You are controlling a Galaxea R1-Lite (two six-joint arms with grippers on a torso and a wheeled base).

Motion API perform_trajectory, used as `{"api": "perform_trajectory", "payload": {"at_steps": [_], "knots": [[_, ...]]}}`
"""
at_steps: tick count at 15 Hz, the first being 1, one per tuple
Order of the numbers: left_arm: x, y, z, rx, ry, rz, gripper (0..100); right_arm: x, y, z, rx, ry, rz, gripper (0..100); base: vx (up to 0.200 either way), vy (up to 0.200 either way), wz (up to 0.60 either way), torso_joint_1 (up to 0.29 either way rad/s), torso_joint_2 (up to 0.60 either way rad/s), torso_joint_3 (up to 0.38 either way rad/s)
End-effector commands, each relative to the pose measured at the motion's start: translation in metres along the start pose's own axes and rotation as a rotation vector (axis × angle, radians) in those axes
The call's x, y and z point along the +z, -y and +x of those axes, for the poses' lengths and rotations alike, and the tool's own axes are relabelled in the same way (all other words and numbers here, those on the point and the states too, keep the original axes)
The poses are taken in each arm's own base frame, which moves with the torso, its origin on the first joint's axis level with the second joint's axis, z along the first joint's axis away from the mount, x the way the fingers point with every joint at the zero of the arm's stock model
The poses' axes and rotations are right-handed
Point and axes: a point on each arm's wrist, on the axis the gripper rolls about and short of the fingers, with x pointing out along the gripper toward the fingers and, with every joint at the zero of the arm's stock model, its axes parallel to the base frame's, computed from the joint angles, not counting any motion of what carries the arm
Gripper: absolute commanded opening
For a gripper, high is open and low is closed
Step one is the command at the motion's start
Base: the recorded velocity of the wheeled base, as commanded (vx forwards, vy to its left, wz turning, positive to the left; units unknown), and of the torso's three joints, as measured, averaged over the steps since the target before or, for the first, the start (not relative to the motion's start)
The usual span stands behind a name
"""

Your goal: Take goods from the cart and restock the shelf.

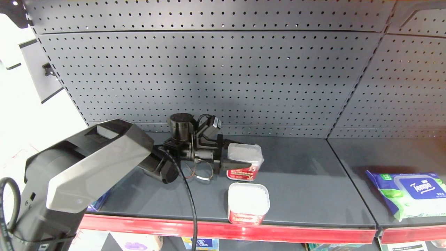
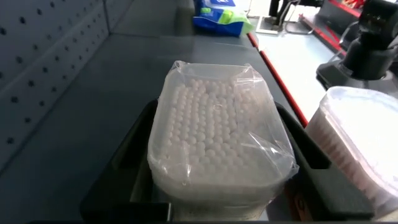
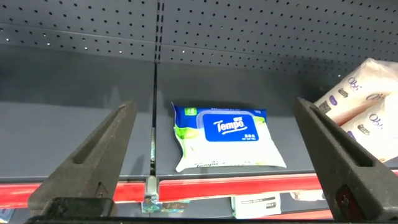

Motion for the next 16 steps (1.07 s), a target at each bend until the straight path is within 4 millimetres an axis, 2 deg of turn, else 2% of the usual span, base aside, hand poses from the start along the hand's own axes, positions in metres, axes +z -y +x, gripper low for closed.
{"api": "perform_trajectory", "payload": {"at_steps": [1, 5, 16], "knots": [[0.0, -0.001, 0.003, -0.004, 0.002, 0.002, 0, 0.0, 0.0, 0.001, 0.001, -0.003, -0.002, 100, 0.0, 0.0, 0.0, 0.0, 0.0, 0.0], [-0.013, -0.005, 0.005, 0.014, 0.005, 0.002, 0, 0.002, 0.0, 0.001, 0.001, 0.0, -0.001, 100, 0.0, 0.0, 0.0, 0.0, 0.0, 0.0], [-0.014, -0.005, 0.006, 0.018, 0.012, -0.028, 0, 0.001, -0.001, 0.006, 0.008, -0.024, -0.007, 100, 0.0, 0.0, 0.0, 0.0, 0.0, 0.0]]}}
